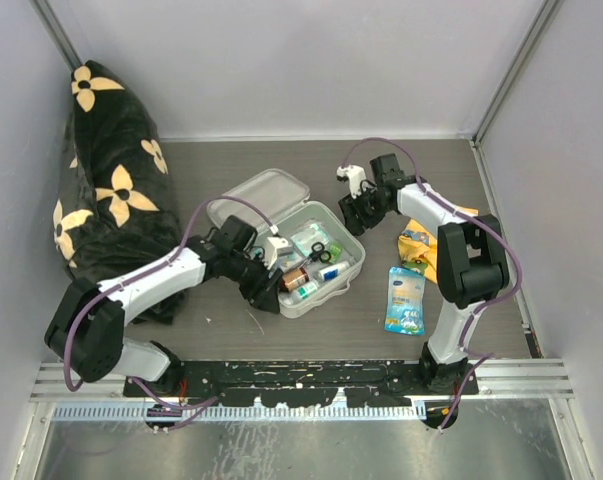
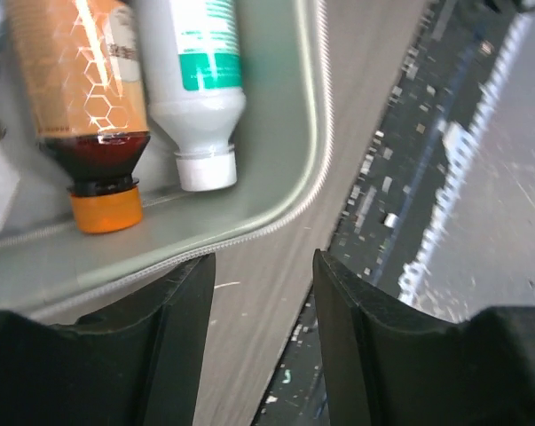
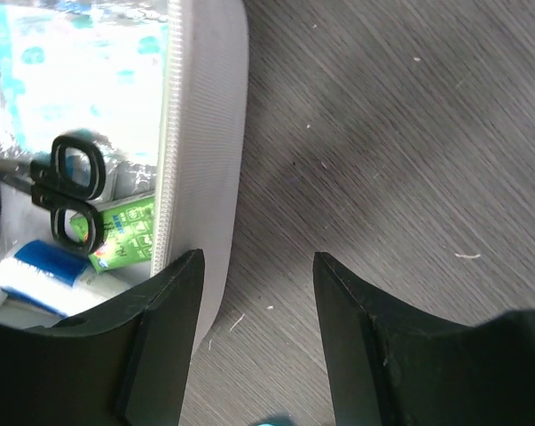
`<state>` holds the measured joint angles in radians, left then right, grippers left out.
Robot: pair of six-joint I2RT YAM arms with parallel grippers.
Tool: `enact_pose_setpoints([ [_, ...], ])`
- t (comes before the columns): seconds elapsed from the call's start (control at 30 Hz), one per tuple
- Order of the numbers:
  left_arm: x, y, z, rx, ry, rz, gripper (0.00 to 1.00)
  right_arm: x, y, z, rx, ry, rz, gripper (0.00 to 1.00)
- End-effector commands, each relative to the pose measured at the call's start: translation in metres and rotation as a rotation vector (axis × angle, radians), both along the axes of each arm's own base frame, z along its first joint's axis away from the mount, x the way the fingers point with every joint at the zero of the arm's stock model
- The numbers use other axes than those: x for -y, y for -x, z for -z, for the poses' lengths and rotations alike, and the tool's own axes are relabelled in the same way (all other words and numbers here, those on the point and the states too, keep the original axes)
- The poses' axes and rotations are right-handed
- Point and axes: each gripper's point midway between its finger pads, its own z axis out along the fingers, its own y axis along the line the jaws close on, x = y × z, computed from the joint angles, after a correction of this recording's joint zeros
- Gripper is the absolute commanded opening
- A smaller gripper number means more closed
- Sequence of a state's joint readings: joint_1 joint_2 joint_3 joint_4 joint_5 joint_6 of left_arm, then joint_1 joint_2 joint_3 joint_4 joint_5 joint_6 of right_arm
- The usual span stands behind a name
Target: Organize the medicine kit
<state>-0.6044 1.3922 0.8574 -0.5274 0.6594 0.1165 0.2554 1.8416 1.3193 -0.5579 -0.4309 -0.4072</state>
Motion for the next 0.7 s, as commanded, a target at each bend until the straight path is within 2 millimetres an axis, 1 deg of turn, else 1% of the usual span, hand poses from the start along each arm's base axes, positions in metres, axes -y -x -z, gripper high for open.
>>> enact_pose_setpoints([
  [0.0,0.027,0.007,-0.027,0.077,0.162,0.160,0.51,-0.020,0.020,-0.007,0.009,-0.003,-0.085,0.58],
  [0.07,0.025,0.001,-0.029,0.113,0.146,0.142,0.55,-0.005,0.016,-0.013,0.053,0.053,-0.044,0.58],
  [0.17,0.022,-0.011,-0.039,0.202,0.130,0.117,0.61,0.018,0.013,-0.030,0.105,0.081,0.022,0.60],
  [0.27,0.020,-0.022,-0.055,0.311,0.128,0.117,0.69,0.044,0.021,-0.043,0.147,0.129,0.061,0.63],
  [0.3,0.019,-0.025,-0.059,0.339,0.122,0.124,0.72,0.051,0.028,-0.045,0.156,0.149,0.054,0.65],
  [0.33,0.017,-0.027,-0.071,0.388,0.129,0.130,0.75,0.058,0.037,-0.047,0.160,0.176,0.044,0.67],
  [0.37,0.015,-0.029,-0.077,0.413,0.118,0.136,0.78,0.064,0.046,-0.047,0.166,0.202,0.033,0.69],
  [0.4,0.013,-0.033,-0.083,0.435,0.107,0.137,0.81,0.071,0.055,-0.046,0.167,0.227,0.027,0.71],
  [0.43,0.012,-0.035,-0.088,0.453,0.100,0.137,0.84,0.077,0.069,-0.044,0.161,0.252,0.015,0.73],
  [0.53,0.010,-0.044,-0.105,0.512,0.088,0.132,0.92,0.094,0.100,-0.038,0.144,0.320,-0.021,0.77],
  [0.67,0.008,-0.062,-0.123,0.605,0.069,0.096,0.95,0.110,0.140,-0.030,0.092,0.374,-0.050,0.78],
])
